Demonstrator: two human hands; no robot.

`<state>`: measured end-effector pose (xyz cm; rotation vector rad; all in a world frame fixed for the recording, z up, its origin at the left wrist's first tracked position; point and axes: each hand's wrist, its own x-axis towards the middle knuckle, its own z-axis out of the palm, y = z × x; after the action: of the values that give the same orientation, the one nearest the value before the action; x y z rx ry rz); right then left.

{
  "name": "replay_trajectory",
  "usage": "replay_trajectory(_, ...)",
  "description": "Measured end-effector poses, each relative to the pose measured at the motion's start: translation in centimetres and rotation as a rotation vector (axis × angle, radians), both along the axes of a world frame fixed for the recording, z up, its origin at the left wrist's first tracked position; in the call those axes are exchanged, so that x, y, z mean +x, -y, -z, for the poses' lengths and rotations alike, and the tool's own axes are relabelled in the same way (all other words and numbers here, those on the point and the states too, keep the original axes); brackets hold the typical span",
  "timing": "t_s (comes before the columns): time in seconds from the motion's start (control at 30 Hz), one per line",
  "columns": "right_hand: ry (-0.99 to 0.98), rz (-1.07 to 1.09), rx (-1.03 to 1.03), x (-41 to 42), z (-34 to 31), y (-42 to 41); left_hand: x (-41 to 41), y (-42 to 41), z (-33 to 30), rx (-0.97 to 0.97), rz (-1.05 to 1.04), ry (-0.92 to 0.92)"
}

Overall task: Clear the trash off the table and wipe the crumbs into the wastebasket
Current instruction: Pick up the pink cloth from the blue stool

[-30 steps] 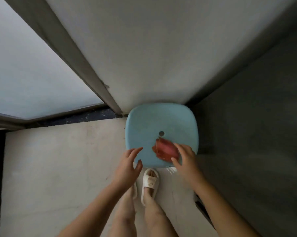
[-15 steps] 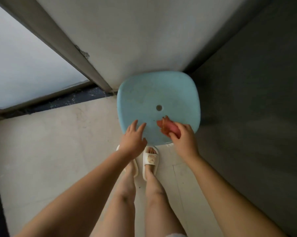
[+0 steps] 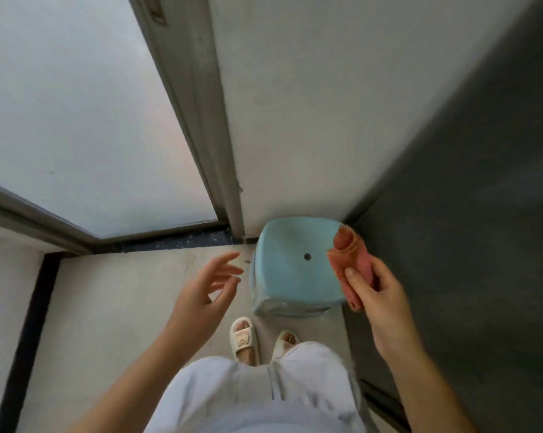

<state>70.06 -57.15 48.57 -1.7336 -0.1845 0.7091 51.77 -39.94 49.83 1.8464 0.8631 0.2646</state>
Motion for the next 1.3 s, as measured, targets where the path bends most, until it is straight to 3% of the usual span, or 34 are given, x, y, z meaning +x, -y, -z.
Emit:
replay_trajectory(0.13, -0.09, -0.141, 0.054, -2.5, -1.3, -0.7, -5.4, 1.5, -2.3, 0.06, -0.328, 0.041)
replay_trajectory(0.37, -0.077, -0.529, 0.103, -1.5, -3.0, -4.3, -9.9, 9.0, -2.7, 0.051, -0.872, 0.128)
replay_trajectory(0.53, -0.08, -0.89, 0.123, -2.7, -3.4, -5.7, -11.7, 19.6, -1.2, -0.008, -1.264, 0.218)
replay_trajectory(0.73, -0.115, -1.351, 0.071, -11.1, -3.0, -2.8, -12.8, 34.7, 0.2, -0.022, -1.746, 0.262)
replay_trajectory(0.97, -0.035, -1.818, 0.021, -22.6, -4.3, 5.9, -13.3, 49.0, -0.2, 0.094, -2.148, 0.334)
replay_trajectory(1.3, -0.052, -2.486, 0.009, -36.5, -4.5, 31.4, -12.0, 73.7, -1.3, 0.232, -2.789, 0.34)
